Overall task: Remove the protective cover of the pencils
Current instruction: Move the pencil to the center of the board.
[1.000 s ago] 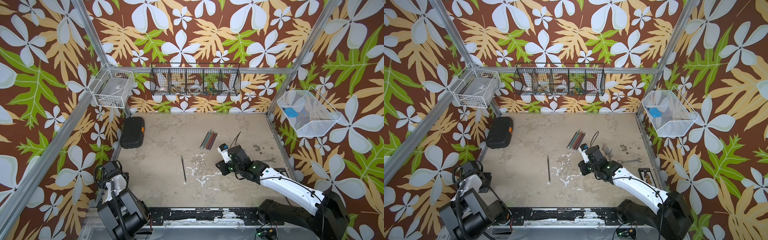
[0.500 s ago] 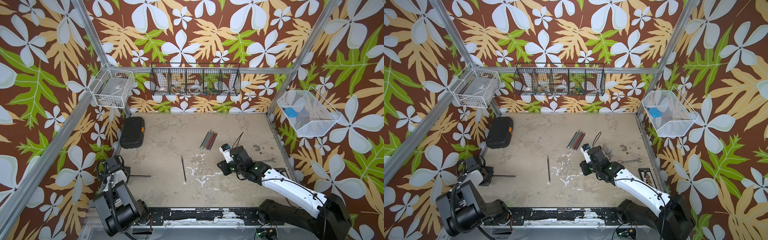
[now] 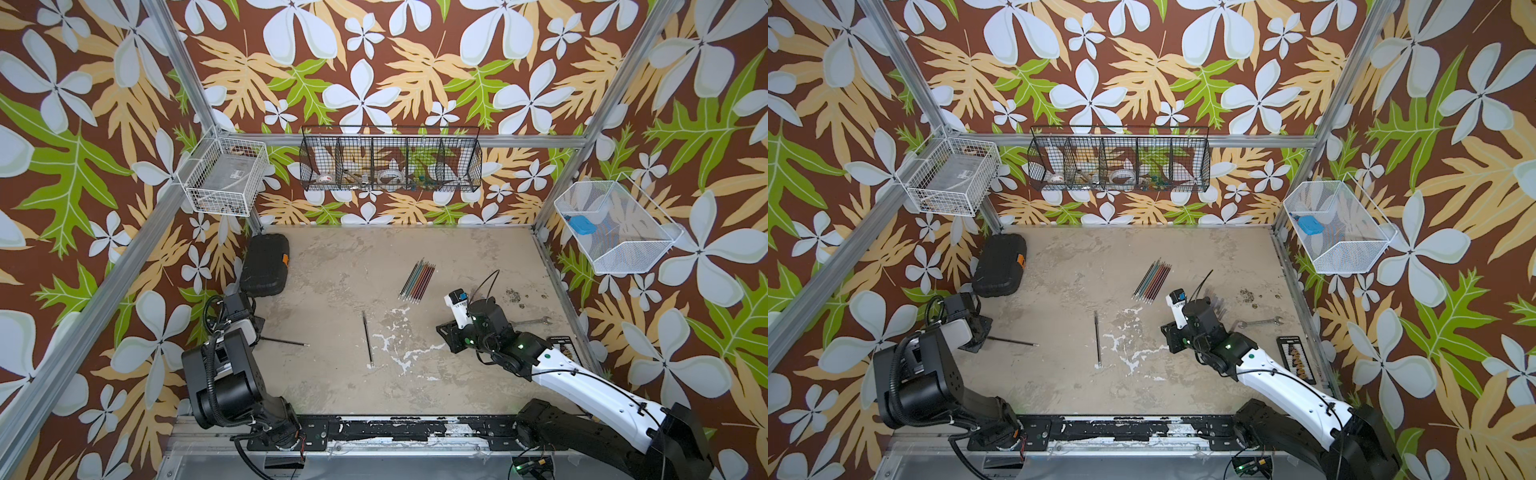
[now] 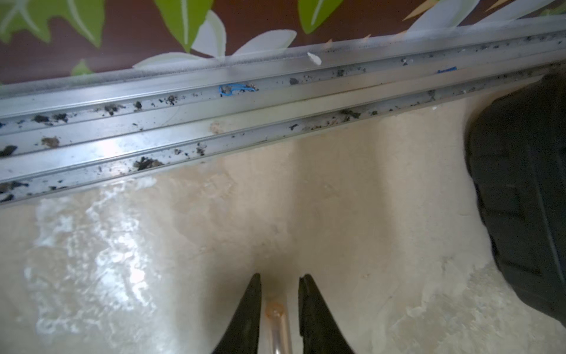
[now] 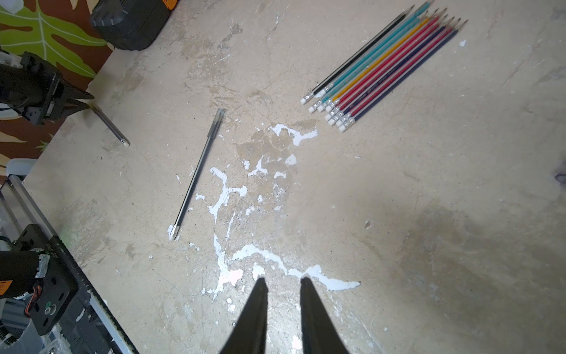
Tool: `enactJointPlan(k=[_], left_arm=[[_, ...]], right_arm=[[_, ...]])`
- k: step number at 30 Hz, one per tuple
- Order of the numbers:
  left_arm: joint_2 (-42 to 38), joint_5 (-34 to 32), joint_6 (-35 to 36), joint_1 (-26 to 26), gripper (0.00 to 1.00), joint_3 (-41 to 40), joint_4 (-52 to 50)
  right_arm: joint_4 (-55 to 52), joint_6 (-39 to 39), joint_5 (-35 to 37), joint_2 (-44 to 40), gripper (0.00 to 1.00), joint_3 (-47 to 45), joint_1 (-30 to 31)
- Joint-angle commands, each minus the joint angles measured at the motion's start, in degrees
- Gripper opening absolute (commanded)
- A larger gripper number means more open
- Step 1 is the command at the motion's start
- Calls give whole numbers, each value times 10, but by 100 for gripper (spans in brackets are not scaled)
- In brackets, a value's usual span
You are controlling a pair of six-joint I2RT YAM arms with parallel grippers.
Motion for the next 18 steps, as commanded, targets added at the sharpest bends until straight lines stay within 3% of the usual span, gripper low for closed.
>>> enactJointPlan(k=[1, 5, 11, 18], left_arm=[[41, 38, 10, -13, 25, -7, -221], [65, 36, 26, -36, 25, 1, -216], [133, 17, 37, -119, 24, 43, -236], [130, 7, 19, -187, 23, 71, -260]], right_arm=[[31, 3, 14, -8, 23, -5, -3], [41, 0, -2, -18, 23, -13, -17], [44, -15, -44, -29, 23, -20, -65], [66, -7, -96, -33, 23, -34, -119]])
